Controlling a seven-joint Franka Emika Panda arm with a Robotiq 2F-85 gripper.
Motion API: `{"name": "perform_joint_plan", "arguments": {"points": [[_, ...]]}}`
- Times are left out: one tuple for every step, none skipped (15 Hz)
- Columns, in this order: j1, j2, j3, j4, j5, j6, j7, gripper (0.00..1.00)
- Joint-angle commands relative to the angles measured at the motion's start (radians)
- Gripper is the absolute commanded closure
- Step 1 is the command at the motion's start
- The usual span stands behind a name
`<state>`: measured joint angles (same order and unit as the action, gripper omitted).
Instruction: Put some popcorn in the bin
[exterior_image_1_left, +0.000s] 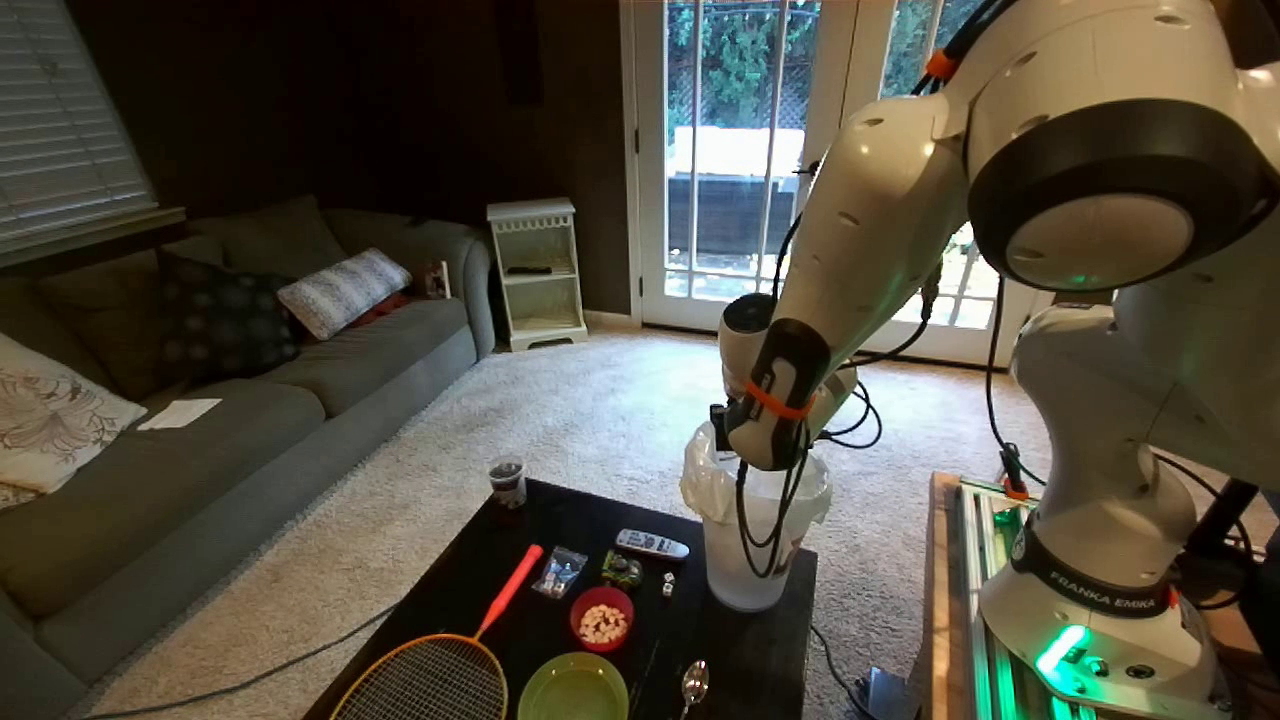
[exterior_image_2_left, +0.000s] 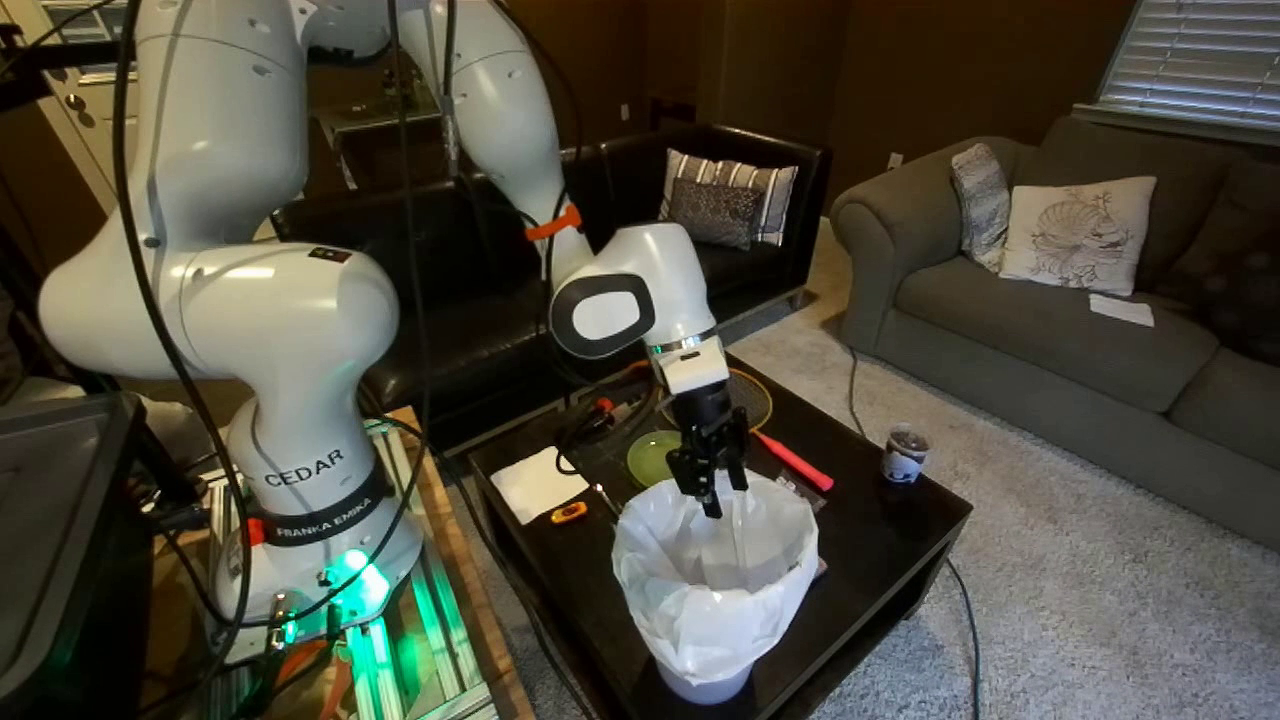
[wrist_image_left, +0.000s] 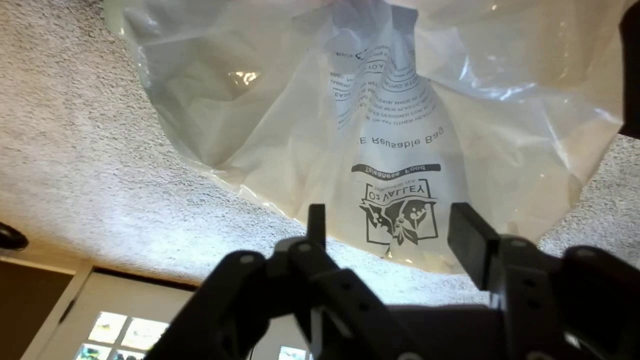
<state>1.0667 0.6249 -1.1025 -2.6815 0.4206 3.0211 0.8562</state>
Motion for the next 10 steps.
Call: {"name": "perform_joint_plan", "arguments": {"points": [[0.020, 0.016, -0.020, 0.008, -0.020, -0.022, 0.025, 0.03], [0.019, 0.015, -0.020, 0.008, -0.020, -0.022, 0.024, 0.00], [0.019, 0.015, -0.019, 0.008, -0.020, -0.022, 0.024, 0.00], [0.018, 0.014, -0.019, 0.008, -0.020, -0.022, 0.023, 0.00], [0.019, 0.013, -0.019, 0.008, -0.021, -0.020, 0.023, 0.00], [0.018, 0.005, -0.017, 0.005, -0.025, -0.005, 0.013, 0.00], [0.009, -0.030, -0.005, -0.003, -0.039, 0.034, -0.022, 0.00], [0.009, -0.050, 0.001, -0.009, -0.050, 0.065, -0.051, 0.00], [0.010, -0.073, 0.009, -0.017, -0.062, 0.109, -0.088, 0.00], [0.016, -0.086, 0.015, -0.023, -0.068, 0.145, -0.121, 0.00]]}}
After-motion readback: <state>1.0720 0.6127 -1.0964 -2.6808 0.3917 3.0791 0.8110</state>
